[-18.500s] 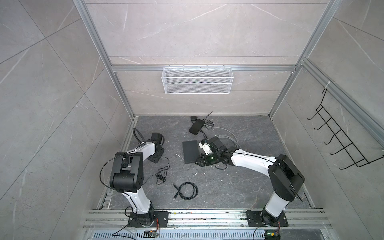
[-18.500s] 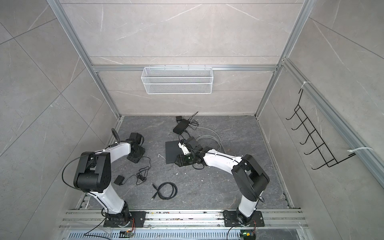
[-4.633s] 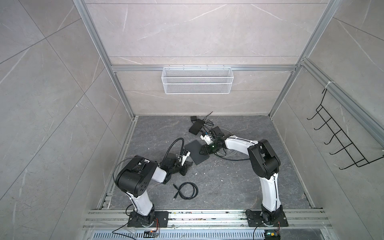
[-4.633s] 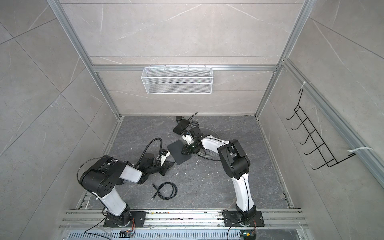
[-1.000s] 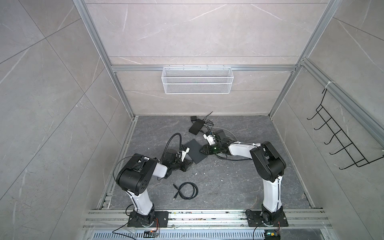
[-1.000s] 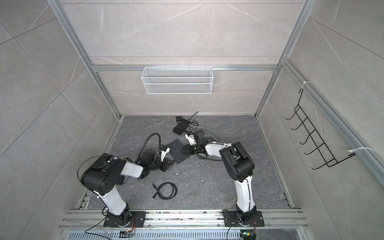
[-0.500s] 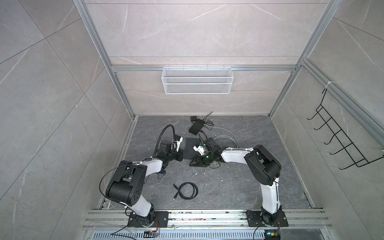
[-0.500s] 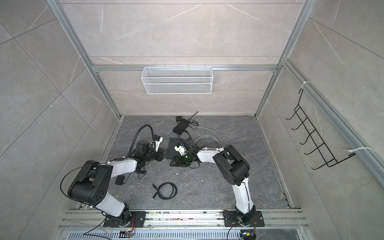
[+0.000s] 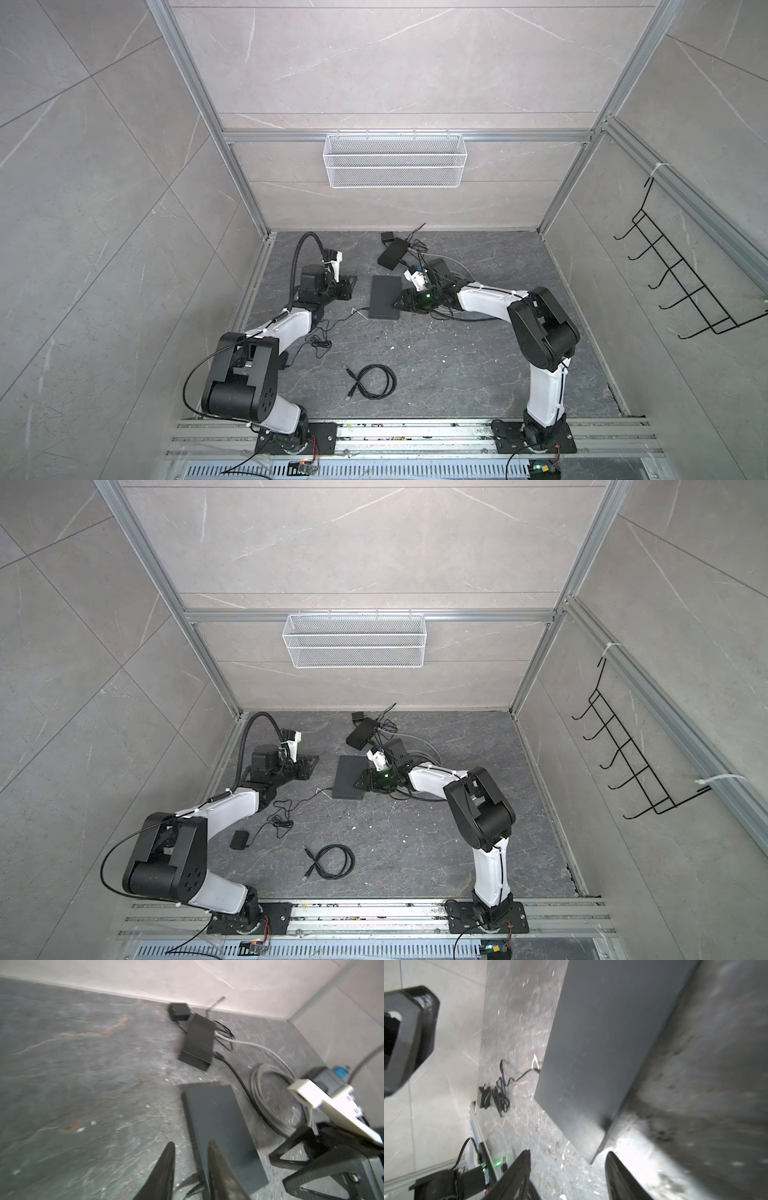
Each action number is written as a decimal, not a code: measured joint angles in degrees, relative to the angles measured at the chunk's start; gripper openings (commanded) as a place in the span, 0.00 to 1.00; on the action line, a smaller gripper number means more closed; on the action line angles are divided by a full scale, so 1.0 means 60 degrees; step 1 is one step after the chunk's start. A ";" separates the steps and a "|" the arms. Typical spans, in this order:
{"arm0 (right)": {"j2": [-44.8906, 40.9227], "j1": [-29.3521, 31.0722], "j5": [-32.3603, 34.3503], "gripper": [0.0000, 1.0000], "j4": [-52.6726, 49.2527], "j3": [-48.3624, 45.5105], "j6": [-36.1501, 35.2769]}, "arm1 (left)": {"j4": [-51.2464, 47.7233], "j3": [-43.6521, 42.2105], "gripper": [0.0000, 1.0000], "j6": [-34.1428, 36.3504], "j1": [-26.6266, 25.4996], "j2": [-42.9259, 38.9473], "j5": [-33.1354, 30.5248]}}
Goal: Insert the plug into the switch port
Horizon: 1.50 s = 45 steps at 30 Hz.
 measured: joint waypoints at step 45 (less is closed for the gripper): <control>-0.1942 0.3264 0.0157 0.52 -0.0055 -0.1912 -0.2911 | -0.4896 0.2000 0.43 -0.2783 0.0051 0.1366 -0.2488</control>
